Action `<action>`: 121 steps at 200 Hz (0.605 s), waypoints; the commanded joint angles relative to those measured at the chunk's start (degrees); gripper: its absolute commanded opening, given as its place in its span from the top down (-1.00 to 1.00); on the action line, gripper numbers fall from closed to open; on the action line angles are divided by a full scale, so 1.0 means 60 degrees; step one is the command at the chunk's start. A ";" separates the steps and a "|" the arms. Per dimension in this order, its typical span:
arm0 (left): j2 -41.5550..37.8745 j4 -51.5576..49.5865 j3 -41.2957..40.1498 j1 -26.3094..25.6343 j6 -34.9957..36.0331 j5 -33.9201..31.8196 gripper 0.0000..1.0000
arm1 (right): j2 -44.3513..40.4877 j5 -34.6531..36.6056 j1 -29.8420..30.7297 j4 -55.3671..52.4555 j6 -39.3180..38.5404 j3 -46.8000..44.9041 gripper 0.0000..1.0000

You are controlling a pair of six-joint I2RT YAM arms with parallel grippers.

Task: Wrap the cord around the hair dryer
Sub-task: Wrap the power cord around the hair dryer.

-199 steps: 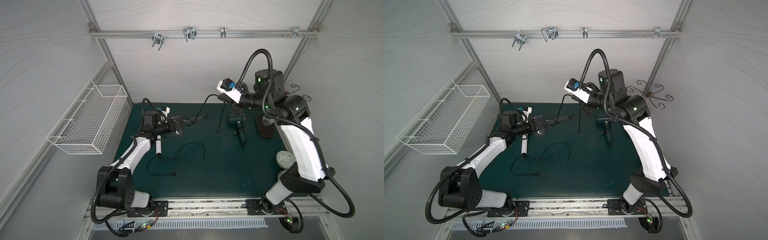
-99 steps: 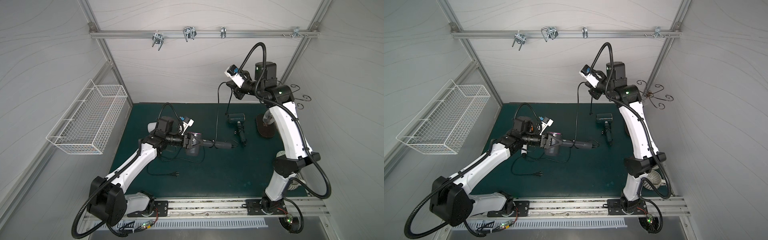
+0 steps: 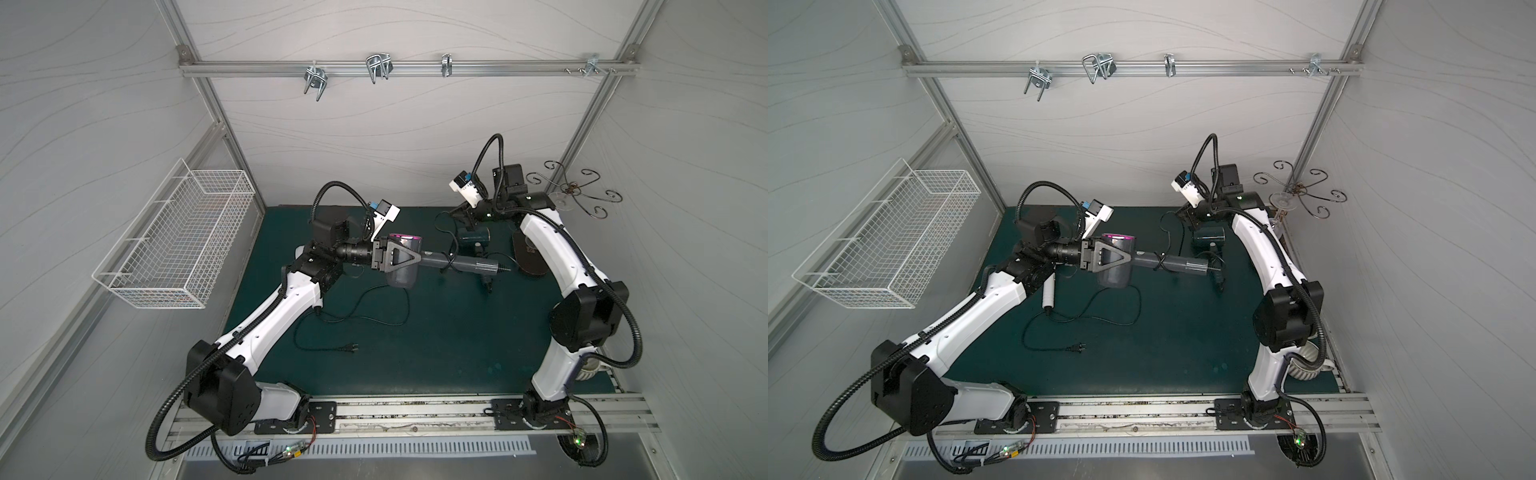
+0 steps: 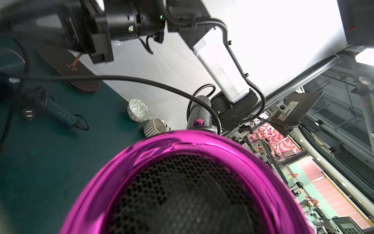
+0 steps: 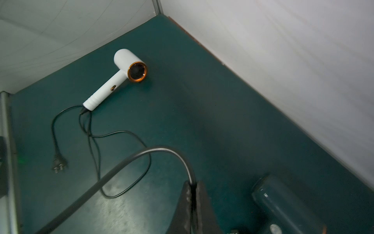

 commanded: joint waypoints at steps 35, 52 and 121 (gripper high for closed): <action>0.0361 0.3396 0.0729 0.1097 -0.1802 0.0057 1.00 | -0.1452 -0.2235 -0.0348 0.1435 0.1630 -0.2135 1.00; 0.0536 0.3713 0.0927 0.1377 -0.2065 -0.0127 1.00 | -0.1727 -0.2515 -0.0343 0.1982 0.2130 -0.2891 1.00; 0.1184 0.4187 0.1490 0.2167 -0.2439 -0.1311 1.00 | -0.2585 -0.2610 0.0572 0.2535 0.2899 -0.4576 1.00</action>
